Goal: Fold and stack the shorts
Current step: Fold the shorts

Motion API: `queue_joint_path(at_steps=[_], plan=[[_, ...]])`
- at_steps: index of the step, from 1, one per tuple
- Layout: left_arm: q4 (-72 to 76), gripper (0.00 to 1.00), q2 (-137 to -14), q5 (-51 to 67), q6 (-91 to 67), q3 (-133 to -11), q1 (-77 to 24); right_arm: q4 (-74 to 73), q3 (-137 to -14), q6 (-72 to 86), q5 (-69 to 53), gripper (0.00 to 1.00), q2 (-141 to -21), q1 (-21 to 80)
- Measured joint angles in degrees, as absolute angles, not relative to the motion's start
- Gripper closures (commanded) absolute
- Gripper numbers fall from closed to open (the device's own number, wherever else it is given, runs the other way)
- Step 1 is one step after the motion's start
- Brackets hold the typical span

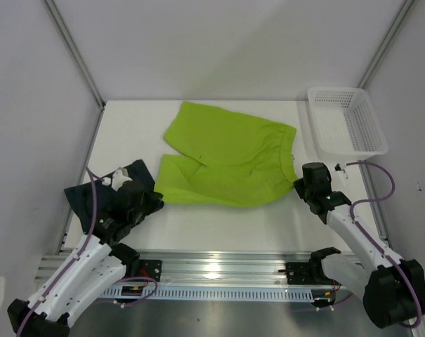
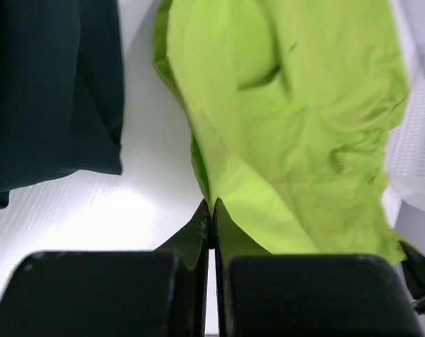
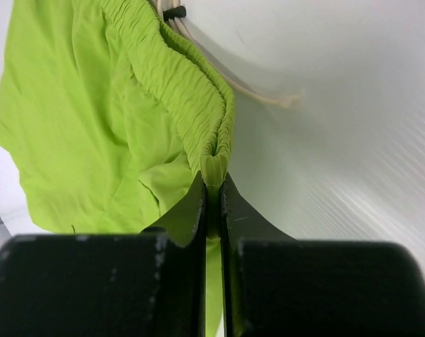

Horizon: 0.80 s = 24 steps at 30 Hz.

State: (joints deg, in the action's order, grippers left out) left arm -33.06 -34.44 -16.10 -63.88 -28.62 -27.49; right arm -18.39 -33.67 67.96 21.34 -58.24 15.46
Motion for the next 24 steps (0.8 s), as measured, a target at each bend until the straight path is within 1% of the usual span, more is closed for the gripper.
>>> queue_joint_path(at_steps=[4,7,10,13,16,20,24], plan=[[-38.35,1.0,-33.8,-16.45,-60.9,-37.93,-27.49,-28.91,-33.65,69.28,21.71,1.0,-51.24,17.32],[-39.83,1.0,-37.04,-16.99,-58.46,-46.17,-27.46,-35.38,-33.67,70.52,21.69,1.0,-46.52,18.63],[-39.79,1.0,-42.19,-17.41,-55.72,-52.88,-27.03,-39.29,-34.04,71.37,21.58,1.0,-44.56,18.92],[-38.7,1.0,-48.4,-17.41,-52.93,-58.24,-26.04,-42.48,-37.5,71.61,21.56,1.0,-47.27,18.83],[-35.94,1.0,-55.29,-17.37,-50.7,-63.0,-23.81,-45.45,-45.3,71.85,21.76,1.0,-54.54,18.02],[-32.38,1.0,-62.19,-16.27,-49.1,-66.04,-19.7,-45.76,-53.23,72.03,21.65,1.0,-61.87,16.47],[-31.18,1.0,-69.04,-15.9,-47.59,-71.81,-16.8,-44.6,-58.02,72.07,20.16,1.0,-66.35,13.72]])
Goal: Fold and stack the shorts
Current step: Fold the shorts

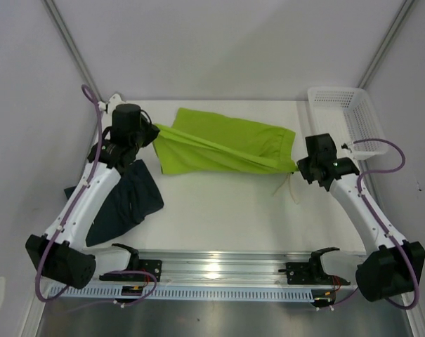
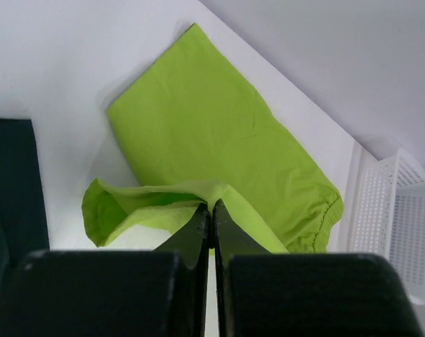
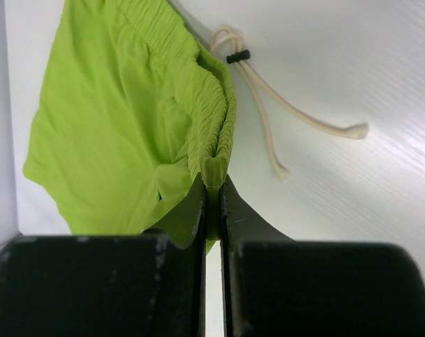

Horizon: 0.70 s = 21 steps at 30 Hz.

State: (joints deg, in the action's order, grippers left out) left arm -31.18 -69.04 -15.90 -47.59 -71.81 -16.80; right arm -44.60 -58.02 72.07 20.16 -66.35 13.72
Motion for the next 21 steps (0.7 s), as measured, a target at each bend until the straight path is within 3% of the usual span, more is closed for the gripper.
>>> queue_joint_path(at_steps=[11,21], plan=[[-24.64,1.0,-82.32,-15.7,-44.66,-83.15,-13.41,-44.42,-75.16,72.42,17.82,1.0,-83.33,10.87],[-24.71,1.0,-81.97,-14.24,-44.49,-83.79,-12.69,-46.39,-76.36,72.42,18.65,1.0,-81.58,12.03]])
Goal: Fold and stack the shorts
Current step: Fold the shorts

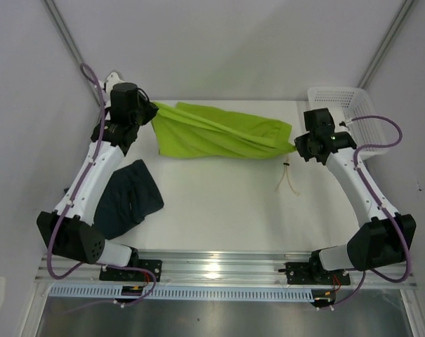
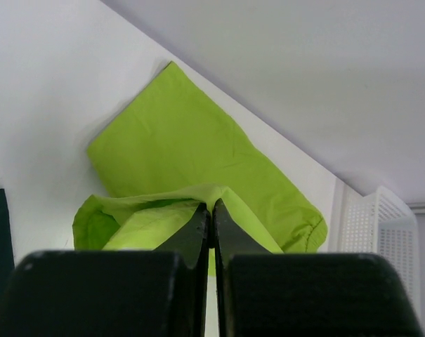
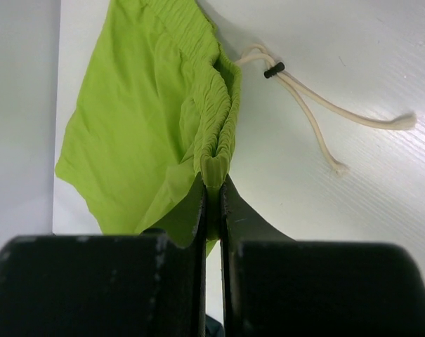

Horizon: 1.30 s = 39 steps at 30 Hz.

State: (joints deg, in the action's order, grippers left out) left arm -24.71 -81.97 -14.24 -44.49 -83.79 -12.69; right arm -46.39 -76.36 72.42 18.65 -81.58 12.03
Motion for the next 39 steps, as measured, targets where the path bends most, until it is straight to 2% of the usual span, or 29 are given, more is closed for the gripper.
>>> queue_joint_path(at_steps=[12,17,26,39], plan=[[-26.2,1.0,-57.8,-11.33,-44.53,-72.86,-12.64,-53.71,-64.95,77.89,20.53,1.0,-59.51,22.11],[-27.49,1.0,-54.59,-10.55,-44.51,-70.43,-12.64,-57.69,-61.25,82.52,21.63,1.0,-53.34,26.28],[-27.46,1.0,-63.61,-10.28,-43.44,-73.17,-12.64,-60.47,-60.88,86.5,23.16,1.0,-55.07,27.22],[-26.46,1.0,-85.08,-10.85,-41.95,-87.18,-11.29,-56.18,-71.94,84.2,21.43,1.0,-74.28,18.02]])
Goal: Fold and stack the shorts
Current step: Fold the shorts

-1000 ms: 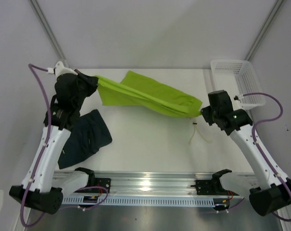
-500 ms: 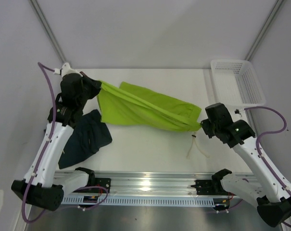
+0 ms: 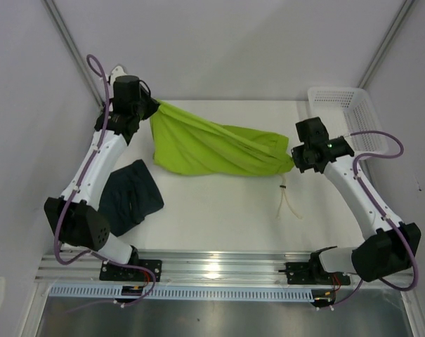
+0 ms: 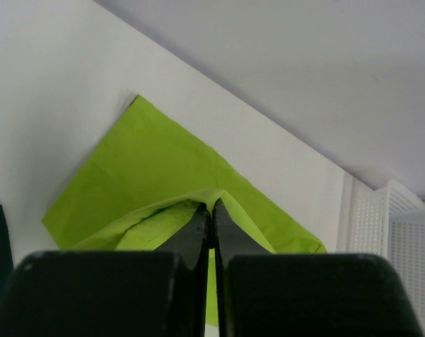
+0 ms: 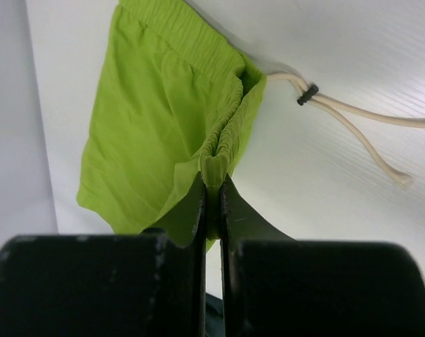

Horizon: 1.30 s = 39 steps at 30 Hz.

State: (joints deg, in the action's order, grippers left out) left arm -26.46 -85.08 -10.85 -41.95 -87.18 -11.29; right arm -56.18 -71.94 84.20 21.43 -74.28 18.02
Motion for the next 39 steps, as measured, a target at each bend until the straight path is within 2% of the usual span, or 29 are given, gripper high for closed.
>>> queue_joint_path(at_steps=[4,9,16,24,30,39], plan=[[-25.04,1.0,-90.21,-10.74,-42.0,-91.5,-10.74,-53.54,-75.83,82.19,20.86,1.0,-79.37,16.21],[-24.47,1.0,-91.0,-10.85,-41.98,-91.53,-10.44,-51.03,-76.23,78.98,19.53,1.0,-81.78,15.09],[-24.69,1.0,-94.89,-11.4,-42.0,-95.09,-10.07,-50.24,-83.94,75.85,17.87,1.0,-89.03,12.16],[-24.67,1.0,-103.96,-11.44,-42.5,-97.73,-7.9,-48.97,-91.74,75.2,17.45,1.0,-99.66,11.49],[-24.91,1.0,-112.6,-11.33,-43.16,-105.21,-6.76,-48.49,-100.03,75.11,17.3,1.0,-108.44,11.11],[-24.4,1.0,-115.18,-11.4,-43.77,-107.77,-5.69,-47.16,-104.66,73.84,16.4,1.0,-111.72,11.03]])
